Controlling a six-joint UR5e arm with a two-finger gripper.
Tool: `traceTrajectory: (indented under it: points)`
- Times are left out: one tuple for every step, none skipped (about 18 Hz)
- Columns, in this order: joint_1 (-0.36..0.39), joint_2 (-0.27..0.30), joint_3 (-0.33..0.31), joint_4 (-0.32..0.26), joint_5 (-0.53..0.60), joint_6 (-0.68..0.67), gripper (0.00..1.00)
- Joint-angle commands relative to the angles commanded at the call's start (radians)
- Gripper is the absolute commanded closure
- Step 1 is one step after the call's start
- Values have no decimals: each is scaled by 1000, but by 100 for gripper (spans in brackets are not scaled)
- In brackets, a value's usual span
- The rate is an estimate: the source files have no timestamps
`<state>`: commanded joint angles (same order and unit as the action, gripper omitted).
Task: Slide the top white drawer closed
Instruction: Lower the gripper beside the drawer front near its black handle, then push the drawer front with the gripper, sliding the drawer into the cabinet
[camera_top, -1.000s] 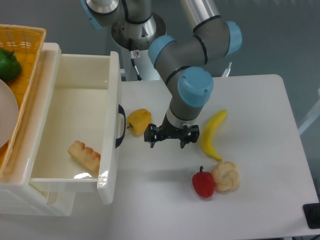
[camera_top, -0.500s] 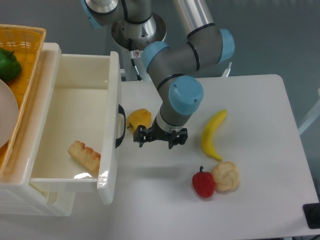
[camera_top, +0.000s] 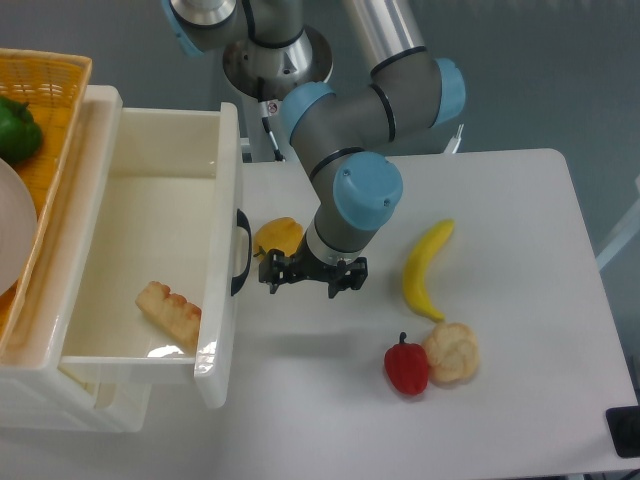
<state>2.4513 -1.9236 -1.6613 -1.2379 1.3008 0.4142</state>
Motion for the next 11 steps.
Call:
traceTrajectory:
  points:
    - [-2,0,0,0,0,0,0]
    - [-2,2,0,-2,-2,0,0]
    - [-3,2,0,0,-6,0,0]
    - [-5,2,0,0,-11,0,0]
    - [-11,3,2,0,-17,2,0]
    - [-12,5,2,0,-17,2,0]
    - [-12,11,2,0,-17,2,0]
    - [-12,14,0,0,-23,2,0]
    - [-12,15,0,0,-31,2,0]
    - [-14,17,0,0,-35,2,0]
    - [-18,17,0,0,-38,2,0]
